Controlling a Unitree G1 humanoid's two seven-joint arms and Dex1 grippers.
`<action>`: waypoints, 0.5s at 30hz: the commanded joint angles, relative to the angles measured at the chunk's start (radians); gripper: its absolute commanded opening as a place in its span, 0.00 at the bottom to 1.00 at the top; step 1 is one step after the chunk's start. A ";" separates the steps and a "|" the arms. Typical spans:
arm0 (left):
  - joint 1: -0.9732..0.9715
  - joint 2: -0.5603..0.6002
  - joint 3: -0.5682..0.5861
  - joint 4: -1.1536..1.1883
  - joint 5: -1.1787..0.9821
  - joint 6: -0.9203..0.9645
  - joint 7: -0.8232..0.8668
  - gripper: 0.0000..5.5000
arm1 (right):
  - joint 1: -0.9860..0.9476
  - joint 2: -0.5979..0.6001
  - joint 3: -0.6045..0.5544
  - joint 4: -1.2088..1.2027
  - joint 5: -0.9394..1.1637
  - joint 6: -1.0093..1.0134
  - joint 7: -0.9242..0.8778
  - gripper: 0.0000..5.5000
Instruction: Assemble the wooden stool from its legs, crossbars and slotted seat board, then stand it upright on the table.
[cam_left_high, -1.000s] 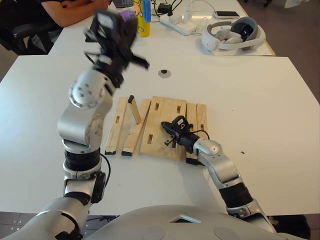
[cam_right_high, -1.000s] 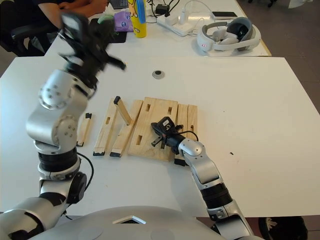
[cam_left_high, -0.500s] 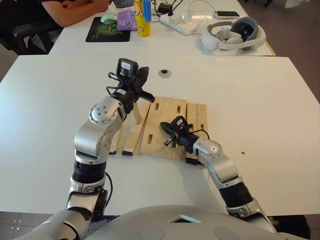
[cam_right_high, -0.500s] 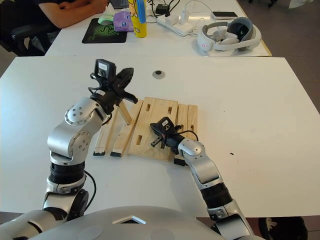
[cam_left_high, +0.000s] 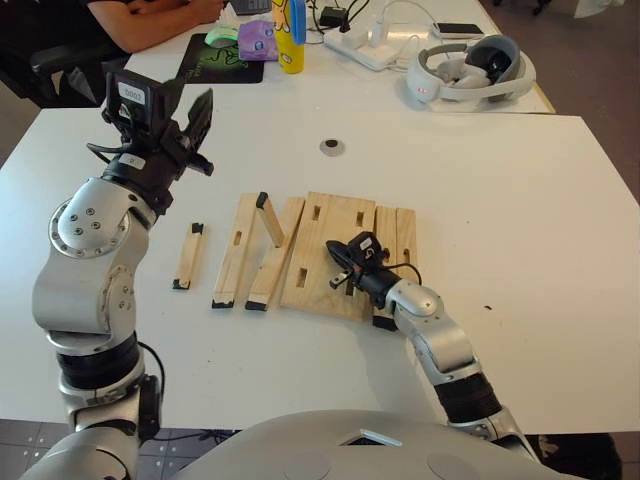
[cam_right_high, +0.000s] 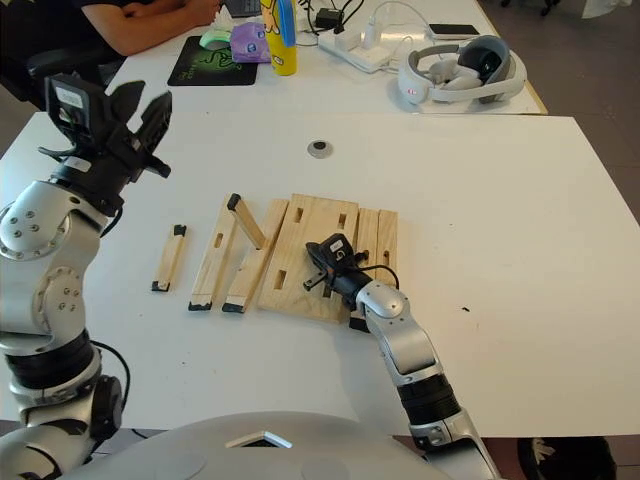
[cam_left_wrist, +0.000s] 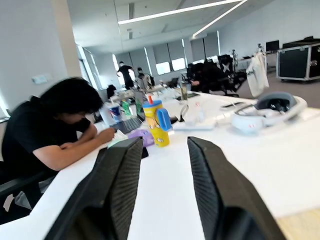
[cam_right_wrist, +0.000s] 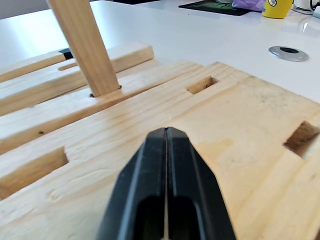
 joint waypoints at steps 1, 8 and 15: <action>0.084 0.061 0.010 -0.054 -0.085 0.084 -0.091 0.43 | 0.037 -0.007 -0.035 0.006 -0.024 0.031 -0.050 0.00; 0.256 0.104 0.015 -0.058 -0.118 0.267 -0.082 0.62 | 0.018 0.024 -0.111 -0.042 -0.001 0.043 -0.122 0.00; 0.266 0.053 -0.032 -0.076 -0.219 0.470 -0.085 0.73 | -0.006 0.053 -0.162 -0.084 0.030 0.044 -0.146 0.00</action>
